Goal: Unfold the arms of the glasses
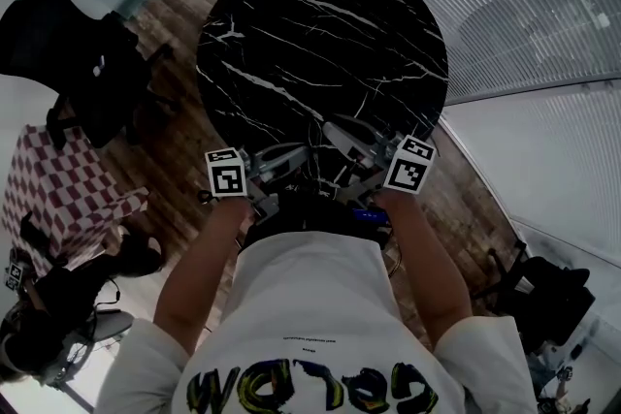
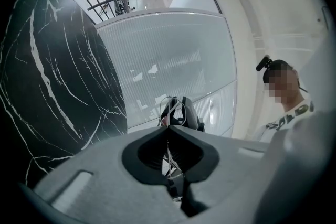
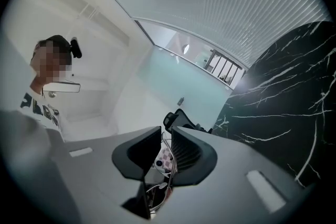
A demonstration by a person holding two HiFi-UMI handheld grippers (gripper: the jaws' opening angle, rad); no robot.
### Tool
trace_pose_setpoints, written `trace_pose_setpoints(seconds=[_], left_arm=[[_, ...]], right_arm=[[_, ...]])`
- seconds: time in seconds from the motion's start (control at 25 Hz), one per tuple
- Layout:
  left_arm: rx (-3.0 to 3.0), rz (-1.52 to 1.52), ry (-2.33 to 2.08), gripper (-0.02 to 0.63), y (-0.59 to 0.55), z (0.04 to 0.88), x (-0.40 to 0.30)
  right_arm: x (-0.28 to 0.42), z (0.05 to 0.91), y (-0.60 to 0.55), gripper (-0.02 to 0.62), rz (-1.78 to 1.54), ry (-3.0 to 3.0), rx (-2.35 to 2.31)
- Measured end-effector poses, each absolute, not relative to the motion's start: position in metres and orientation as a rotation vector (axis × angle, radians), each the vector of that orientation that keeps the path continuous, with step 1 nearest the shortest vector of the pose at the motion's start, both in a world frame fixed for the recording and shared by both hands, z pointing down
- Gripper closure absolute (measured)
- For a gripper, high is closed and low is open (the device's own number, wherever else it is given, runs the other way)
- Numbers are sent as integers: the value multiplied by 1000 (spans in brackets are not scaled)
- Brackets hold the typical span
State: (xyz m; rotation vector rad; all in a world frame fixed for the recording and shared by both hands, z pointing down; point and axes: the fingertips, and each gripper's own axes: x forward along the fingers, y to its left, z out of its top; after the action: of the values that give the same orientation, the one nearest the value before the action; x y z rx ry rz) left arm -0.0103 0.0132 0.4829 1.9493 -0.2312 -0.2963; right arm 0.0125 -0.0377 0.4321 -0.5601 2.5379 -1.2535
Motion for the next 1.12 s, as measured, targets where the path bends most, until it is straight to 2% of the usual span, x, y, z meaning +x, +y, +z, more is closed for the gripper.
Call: trace_pose_setpoints(seconds=[0.12, 1.12], left_arm=[[1947, -294, -234, 598, 13, 483, -10], [1961, -347, -245, 598, 4, 478, -16]], right_arm=[[15, 432, -38, 566, -1245, 2547, -573], [28, 442, -48, 578, -1257, 2537, -704]])
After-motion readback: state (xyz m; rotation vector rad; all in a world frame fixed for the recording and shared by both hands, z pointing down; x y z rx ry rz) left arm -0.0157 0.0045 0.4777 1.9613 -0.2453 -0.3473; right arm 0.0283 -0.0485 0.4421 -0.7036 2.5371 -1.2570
